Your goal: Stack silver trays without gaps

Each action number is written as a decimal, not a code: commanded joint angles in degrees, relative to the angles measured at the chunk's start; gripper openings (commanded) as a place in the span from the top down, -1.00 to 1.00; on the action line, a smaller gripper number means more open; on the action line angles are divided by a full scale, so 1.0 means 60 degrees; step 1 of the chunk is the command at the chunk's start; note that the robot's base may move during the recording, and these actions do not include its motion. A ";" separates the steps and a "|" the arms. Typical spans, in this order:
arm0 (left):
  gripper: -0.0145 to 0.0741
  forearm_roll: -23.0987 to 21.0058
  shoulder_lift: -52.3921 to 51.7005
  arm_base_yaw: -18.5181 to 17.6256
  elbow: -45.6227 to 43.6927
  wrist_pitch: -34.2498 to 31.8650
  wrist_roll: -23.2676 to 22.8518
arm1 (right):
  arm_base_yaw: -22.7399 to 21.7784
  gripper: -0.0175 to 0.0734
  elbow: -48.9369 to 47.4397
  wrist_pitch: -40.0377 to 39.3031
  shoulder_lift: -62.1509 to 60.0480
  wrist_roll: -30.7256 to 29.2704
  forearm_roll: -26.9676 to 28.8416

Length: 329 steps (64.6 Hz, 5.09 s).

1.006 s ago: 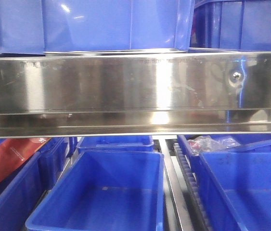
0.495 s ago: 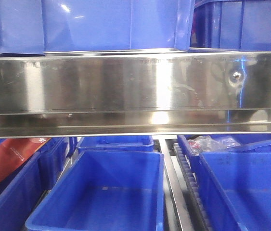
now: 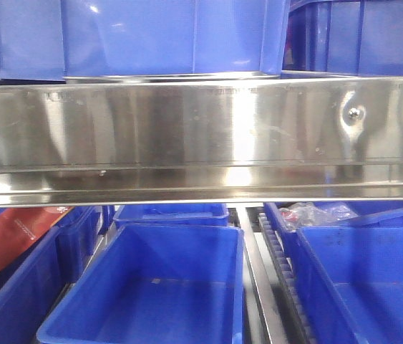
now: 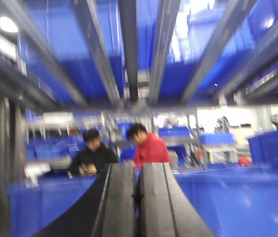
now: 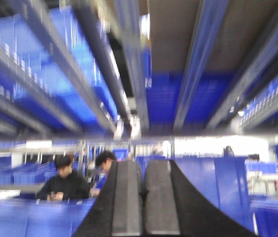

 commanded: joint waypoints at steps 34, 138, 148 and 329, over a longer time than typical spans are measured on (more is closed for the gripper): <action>0.70 -0.0200 0.6707 0.0033 -0.5330 0.5901 0.0018 | 0.0014 0.79 -0.6613 0.8545 0.7225 -0.0083 -0.0005; 0.71 0.0391 1.6365 -0.3732 -1.2135 0.8735 -0.3911 | 0.3793 0.76 -1.4110 1.1979 1.7948 0.3574 -0.0321; 0.56 0.0352 1.6616 -0.3732 -1.2135 0.8815 -0.4032 | 0.3799 0.58 -1.4110 1.1979 1.8178 0.3574 -0.0303; 0.71 0.1332 1.5035 -0.4456 -1.2255 0.9329 -0.5256 | 0.4784 0.79 -1.4936 1.1989 1.7091 0.3883 -0.1816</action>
